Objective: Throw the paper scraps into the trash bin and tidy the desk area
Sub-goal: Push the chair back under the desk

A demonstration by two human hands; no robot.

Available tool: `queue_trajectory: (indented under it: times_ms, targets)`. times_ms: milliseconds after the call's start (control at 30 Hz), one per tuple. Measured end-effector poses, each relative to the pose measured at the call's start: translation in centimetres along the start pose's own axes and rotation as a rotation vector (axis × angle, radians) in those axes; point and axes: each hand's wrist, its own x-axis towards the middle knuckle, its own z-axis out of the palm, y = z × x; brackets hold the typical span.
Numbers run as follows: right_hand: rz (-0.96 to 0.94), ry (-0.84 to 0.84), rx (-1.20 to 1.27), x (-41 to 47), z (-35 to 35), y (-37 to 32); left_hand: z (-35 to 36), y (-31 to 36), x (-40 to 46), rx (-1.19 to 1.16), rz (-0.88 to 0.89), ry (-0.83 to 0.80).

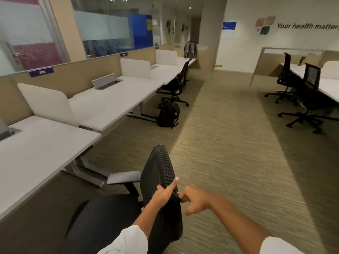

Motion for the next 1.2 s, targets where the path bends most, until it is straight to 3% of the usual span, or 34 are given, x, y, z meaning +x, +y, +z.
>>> queue_trajectory:
  times_ms: [67, 133, 267, 400, 533, 700, 1033, 1200]
  targets:
    - [0.008, -0.181, -0.103, 1.7, -1.8, -0.3, -0.7, -1.1, -0.5, -0.027, -0.018, -0.006]
    - [0.005, -0.230, -0.226, 3.8, -3.9, 0.2, -1.1, -2.4, -1.2, 0.034, 0.008, -0.006]
    - [-0.139, -0.033, -0.686, 9.3, -7.6, 2.7, -0.8, -4.7, -2.3, 0.297, -0.024, 0.048]
    - [-0.371, -0.053, -0.913, 16.5, -8.3, 2.9, 0.5, -5.4, -3.8, 0.228, -0.040, 0.189]
    - [-0.655, -0.246, -0.938, 20.8, -5.6, -0.1, 0.6, -6.9, -6.1, 0.238, -0.043, 0.257]
    - [-0.903, -0.173, -0.914, 22.2, -4.0, -1.4, -2.6, -8.8, -8.4, 0.246, -0.034, 0.181]
    - [-0.876, -0.091, -0.801, 23.2, -0.1, -7.1, -9.5, -14.8, -10.0, 0.260, -0.133, 0.172]
    - [-0.802, -0.082, -0.711, 23.6, 2.8, -10.7, -12.9, -18.0, -12.3, 0.396, -0.175, 0.311]
